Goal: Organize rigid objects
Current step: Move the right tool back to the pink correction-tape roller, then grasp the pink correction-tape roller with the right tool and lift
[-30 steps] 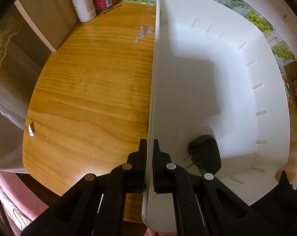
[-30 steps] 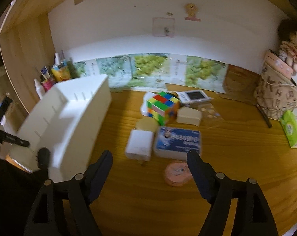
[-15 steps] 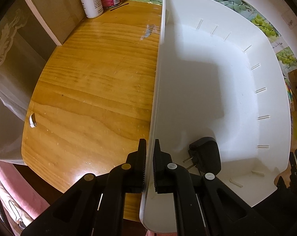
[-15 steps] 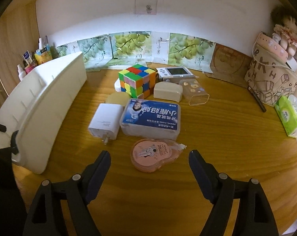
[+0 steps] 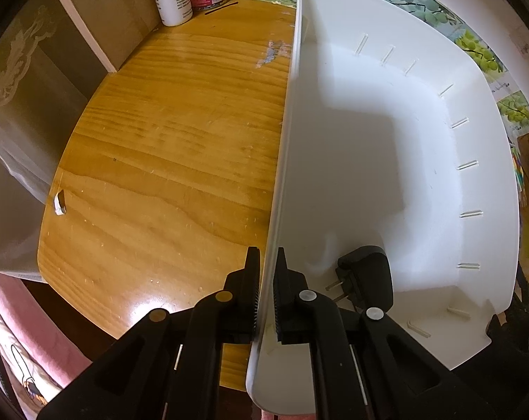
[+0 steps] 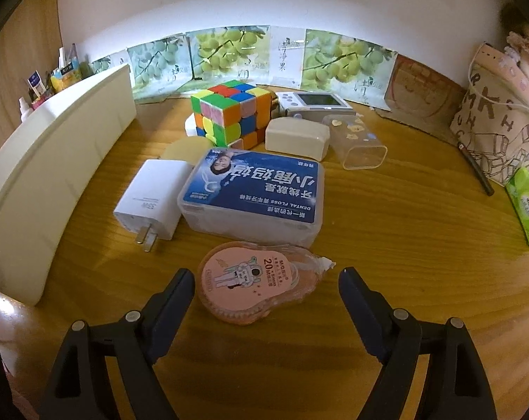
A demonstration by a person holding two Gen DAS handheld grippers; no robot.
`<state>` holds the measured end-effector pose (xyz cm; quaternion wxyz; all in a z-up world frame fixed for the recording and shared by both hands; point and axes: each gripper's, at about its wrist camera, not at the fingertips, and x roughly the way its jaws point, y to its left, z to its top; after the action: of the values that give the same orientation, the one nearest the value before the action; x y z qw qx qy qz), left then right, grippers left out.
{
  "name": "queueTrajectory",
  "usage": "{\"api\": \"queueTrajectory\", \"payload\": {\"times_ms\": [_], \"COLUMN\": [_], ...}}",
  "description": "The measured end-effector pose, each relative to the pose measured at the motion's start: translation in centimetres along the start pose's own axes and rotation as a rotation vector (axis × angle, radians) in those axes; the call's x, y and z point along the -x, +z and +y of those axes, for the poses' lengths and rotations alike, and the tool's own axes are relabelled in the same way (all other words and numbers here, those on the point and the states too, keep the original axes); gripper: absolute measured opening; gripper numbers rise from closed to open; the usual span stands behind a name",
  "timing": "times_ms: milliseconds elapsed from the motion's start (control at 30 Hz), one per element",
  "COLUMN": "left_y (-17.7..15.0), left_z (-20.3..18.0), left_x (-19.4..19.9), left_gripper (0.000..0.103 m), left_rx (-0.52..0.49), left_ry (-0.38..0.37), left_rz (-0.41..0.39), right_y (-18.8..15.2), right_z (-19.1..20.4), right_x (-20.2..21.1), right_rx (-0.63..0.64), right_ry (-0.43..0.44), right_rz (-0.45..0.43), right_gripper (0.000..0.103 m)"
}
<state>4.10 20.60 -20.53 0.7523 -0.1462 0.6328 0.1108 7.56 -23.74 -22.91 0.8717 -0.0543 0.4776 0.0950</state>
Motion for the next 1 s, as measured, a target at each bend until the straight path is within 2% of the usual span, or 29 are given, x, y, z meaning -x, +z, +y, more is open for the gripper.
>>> {"api": "queueTrajectory", "payload": {"times_ms": [500,700,767,1000], "left_y": [-0.4,-0.4,-0.4,-0.2], "left_z": [0.1,0.2,0.1,0.0], "left_x": [0.1,0.2,0.2,0.2], "left_gripper": [0.007,0.007,0.007,0.007], "left_rx": [0.028,0.027,0.025,0.009], "left_ry": [-0.003,-0.005,-0.005,-0.008], "left_rz": [-0.005,-0.006,-0.006,-0.004], "right_y": [0.7,0.8,0.8,0.8], "right_z": [-0.1,-0.2,-0.1,0.2], "right_x": [-1.5,-1.6,-1.4,-1.4], "right_rx": [0.024,0.027,0.03,0.033], "right_ry": [0.042,0.05,0.055,0.032], "right_rz": [-0.014,-0.016,-0.021,-0.027], "right_gripper": [0.085,0.082,0.076,0.076]}}
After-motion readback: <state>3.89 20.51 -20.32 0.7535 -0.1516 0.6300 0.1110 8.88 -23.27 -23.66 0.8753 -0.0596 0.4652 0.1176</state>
